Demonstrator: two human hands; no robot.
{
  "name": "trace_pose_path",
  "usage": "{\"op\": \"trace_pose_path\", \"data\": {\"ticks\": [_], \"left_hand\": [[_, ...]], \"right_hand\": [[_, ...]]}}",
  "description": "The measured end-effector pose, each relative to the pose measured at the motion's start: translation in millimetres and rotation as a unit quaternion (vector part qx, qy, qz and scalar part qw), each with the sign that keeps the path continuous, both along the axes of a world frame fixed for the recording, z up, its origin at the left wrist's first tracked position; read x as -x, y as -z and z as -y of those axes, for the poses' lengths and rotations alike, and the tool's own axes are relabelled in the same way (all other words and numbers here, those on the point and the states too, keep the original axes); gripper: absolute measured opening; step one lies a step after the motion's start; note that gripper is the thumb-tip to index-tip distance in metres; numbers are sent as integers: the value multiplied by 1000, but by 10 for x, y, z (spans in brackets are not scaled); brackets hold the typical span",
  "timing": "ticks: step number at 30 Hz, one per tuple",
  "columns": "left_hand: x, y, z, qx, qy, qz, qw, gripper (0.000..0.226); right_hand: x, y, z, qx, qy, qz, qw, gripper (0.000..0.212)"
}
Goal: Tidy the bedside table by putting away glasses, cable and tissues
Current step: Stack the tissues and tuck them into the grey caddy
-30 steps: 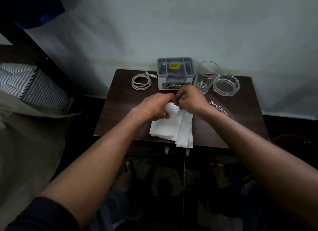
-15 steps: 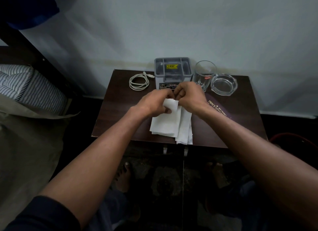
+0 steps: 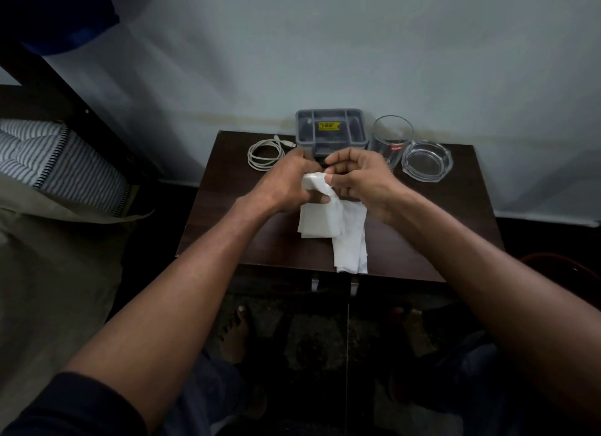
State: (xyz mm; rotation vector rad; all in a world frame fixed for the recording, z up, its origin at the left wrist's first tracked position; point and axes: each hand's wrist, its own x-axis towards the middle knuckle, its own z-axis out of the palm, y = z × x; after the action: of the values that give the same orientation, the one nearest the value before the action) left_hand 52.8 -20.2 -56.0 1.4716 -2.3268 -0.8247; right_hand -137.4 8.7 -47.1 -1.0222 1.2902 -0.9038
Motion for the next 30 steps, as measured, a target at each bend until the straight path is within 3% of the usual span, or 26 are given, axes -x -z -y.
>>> {"op": "trace_pose_path", "data": {"ticks": [2,4,5,7,8,10,12,14,17,19,23,27,30], "left_hand": [[-41,-30,1,5,11,39,999,31],[-99,-73,10,-33,13,52,998,30],[-124,-116,5,-71,13,49,996,29],[-187,-174,5,-152,35,32,987,31],[-203,-199,-8,-182,53,25,982,27],[-217,-205,-30,-215,88,18,972,12],[-201,-201,-50,-217,112,21,970,27],[-206,-184,-49,-224,127,25,966,37],[-212,-193,-49,-284,139,6,949,33],[-199,-223,-74,-329,147,-22,932,25],[-169,-232,-88,-378,157,-42,911,23],[-90,-121,-70,-212,73,-5,974,20],[-58,-75,-36,-132,17,10,991,24]], "right_hand": [[20,-36,8,-2,1,-20,1000,16],[85,-49,22,20,-22,-148,989,12],[144,-27,43,43,-55,-258,964,15],[237,37,57,62,-146,-454,877,27],[257,84,40,52,-181,-504,843,36],[255,184,-6,24,-208,-535,819,54],[220,257,-26,23,-201,-534,821,58],[185,291,-25,30,-196,-527,826,46],[145,251,-12,31,-172,-501,848,23],[132,189,-4,24,-143,-455,879,12],[128,114,24,-8,-92,-319,943,9],[90,54,-21,-26,-73,-221,972,15],[80,32,-16,-50,-75,-163,982,19]]}}
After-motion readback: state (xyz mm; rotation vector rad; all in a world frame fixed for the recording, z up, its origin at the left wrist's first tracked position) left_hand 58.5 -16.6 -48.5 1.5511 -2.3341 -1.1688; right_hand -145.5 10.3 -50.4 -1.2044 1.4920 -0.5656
